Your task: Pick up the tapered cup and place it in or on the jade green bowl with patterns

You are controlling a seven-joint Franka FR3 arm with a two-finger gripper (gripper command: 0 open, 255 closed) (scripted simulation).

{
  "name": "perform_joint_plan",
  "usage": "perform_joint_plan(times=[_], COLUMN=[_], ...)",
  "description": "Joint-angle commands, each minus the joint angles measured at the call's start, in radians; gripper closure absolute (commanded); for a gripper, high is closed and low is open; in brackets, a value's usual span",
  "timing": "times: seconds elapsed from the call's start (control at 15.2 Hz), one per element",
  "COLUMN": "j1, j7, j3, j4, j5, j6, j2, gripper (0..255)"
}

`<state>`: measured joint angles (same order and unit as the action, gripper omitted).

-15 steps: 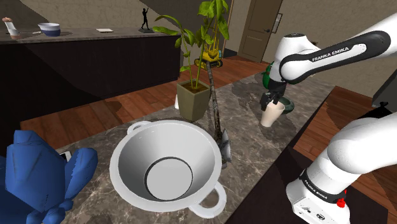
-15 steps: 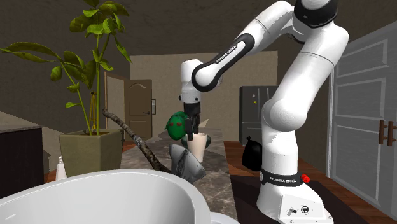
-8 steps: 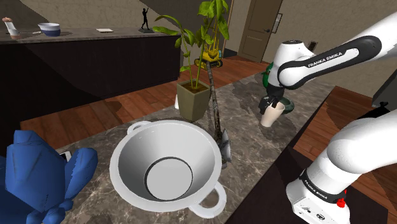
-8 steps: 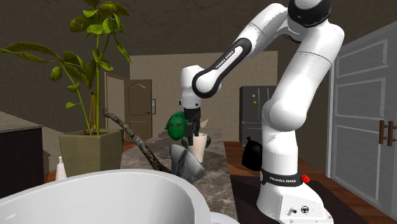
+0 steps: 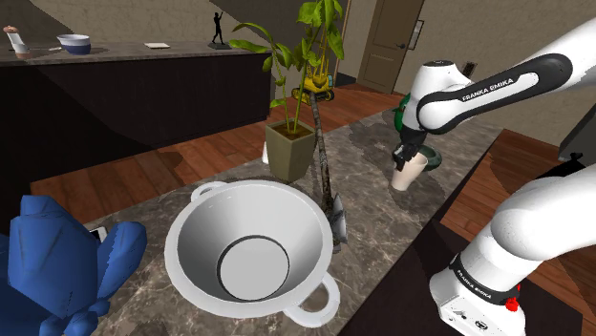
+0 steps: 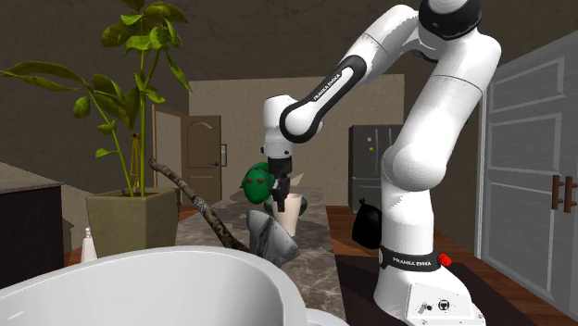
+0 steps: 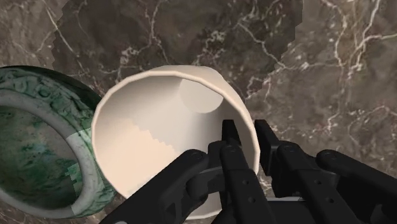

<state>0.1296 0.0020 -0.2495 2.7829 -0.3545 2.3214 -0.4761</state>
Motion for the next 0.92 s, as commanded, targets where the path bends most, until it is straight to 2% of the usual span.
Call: perform_joint_plan(times=[0.0, 0.4, 0.86], j1=[0.0, 0.0, -0.007], j7=[0.0, 0.0, -0.02], j3=[0.0, 0.0, 0.013], j4=[0.0, 0.0, -0.05], j5=[0.0, 0.0, 0.023], j6=[0.0, 0.0, -0.121], j2=[0.0, 0.0, -0.072], gripper=[255, 255, 255])
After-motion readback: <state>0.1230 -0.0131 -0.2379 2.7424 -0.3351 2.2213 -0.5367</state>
